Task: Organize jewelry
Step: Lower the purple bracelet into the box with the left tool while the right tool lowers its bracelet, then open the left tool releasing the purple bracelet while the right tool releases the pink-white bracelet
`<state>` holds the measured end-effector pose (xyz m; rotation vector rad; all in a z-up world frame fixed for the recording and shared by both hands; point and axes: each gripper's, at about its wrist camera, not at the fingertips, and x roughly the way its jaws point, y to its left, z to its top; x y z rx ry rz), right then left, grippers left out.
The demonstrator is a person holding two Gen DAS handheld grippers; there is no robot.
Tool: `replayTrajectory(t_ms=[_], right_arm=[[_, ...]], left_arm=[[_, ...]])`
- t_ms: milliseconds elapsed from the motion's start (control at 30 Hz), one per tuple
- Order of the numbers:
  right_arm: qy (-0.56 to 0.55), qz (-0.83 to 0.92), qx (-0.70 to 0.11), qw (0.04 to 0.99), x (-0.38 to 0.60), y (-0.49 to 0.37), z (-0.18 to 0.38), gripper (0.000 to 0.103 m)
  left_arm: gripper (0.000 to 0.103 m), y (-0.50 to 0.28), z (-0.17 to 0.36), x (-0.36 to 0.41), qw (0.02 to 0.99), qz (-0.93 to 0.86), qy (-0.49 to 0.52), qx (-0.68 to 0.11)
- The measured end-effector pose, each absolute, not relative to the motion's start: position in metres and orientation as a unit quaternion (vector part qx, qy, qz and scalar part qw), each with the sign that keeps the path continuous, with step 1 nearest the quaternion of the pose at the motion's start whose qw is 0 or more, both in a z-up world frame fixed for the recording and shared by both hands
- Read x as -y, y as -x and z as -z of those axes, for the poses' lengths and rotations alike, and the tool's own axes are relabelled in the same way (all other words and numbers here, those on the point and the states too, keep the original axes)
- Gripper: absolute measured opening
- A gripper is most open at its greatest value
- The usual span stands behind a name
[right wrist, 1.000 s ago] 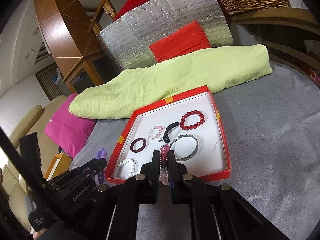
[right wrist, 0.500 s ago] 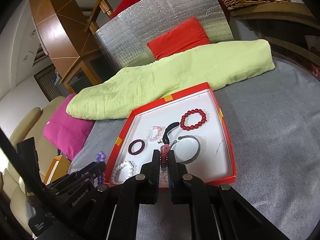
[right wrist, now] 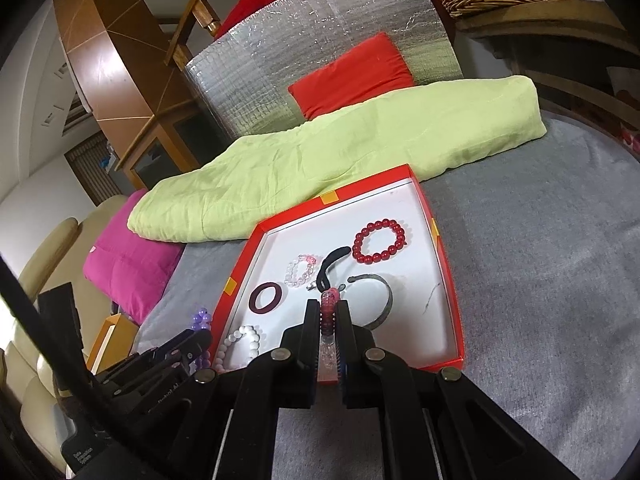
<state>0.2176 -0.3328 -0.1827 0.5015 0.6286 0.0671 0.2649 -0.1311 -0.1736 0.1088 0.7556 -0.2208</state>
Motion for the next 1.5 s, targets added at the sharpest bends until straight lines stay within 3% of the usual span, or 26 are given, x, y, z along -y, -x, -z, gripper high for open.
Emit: replayTrajectory(t_ms=[700,1500], right_arm=[[-0.337,-0.059,-0.303,0.89,0.349,-0.26,0.199,0.008],[-0.325,-0.097,-0.351,0.873,0.321,-0.269,0.218,0.01]], left_arm=[[0.02,-0.28,0.183,0.147,0.919,0.109,-0.052,-0.374],[0.021,-0.277,0.181,0.145,0.922,0.096,-0.063,-0.37]])
